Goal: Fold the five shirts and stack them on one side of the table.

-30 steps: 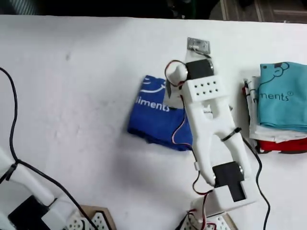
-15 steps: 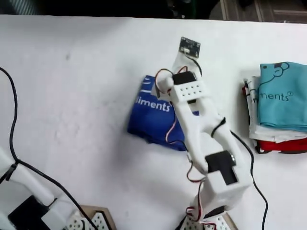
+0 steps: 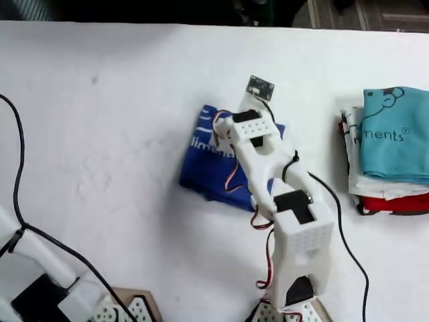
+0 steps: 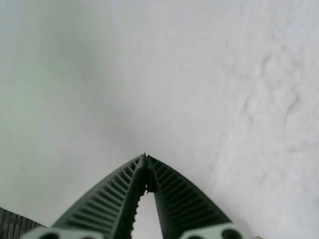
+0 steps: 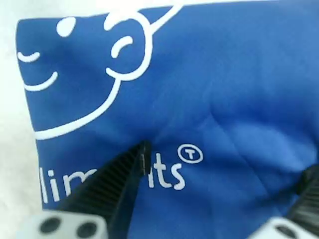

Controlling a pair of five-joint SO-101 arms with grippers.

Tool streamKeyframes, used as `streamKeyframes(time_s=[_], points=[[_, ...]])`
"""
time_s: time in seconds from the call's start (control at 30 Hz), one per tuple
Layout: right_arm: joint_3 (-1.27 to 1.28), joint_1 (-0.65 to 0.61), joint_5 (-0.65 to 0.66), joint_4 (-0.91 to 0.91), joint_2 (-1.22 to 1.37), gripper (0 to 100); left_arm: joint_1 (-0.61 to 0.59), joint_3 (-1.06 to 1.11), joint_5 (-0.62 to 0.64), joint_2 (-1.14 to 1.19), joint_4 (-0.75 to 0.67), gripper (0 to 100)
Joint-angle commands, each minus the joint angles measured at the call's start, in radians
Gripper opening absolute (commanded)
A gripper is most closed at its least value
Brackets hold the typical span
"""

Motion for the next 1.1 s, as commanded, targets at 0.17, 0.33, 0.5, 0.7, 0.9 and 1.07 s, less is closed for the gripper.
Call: streamKeyframes(time_s=[0.17,0.33,0.5,0.7,0.9,1.07], points=[[-0.029,0.041,0.003,0.028,0.044,9.3,0.001,-0.037,0.000,-0.036,-0.006,2],[-0.031,0.053,0.097,0.030,0.031,2.0,0.001,-0.038,0.000,-0.036,-0.006,2],[-0.026,0.102,0.298,0.045,-0.093,1.9,0.001,-0.038,0.000,-0.036,-0.006,2],[-0.025,0.151,0.470,0.130,-0.249,1.9,0.004,-0.038,0.000,-0.036,-0.006,2],[-0.031,0.166,0.598,0.243,-0.424,1.8,0.004,-0.038,0.000,-0.036,-0.006,2],[-0.031,0.229,0.698,0.297,-0.598,1.8,0.002,-0.038,0.000,-0.036,-0.006,2]])
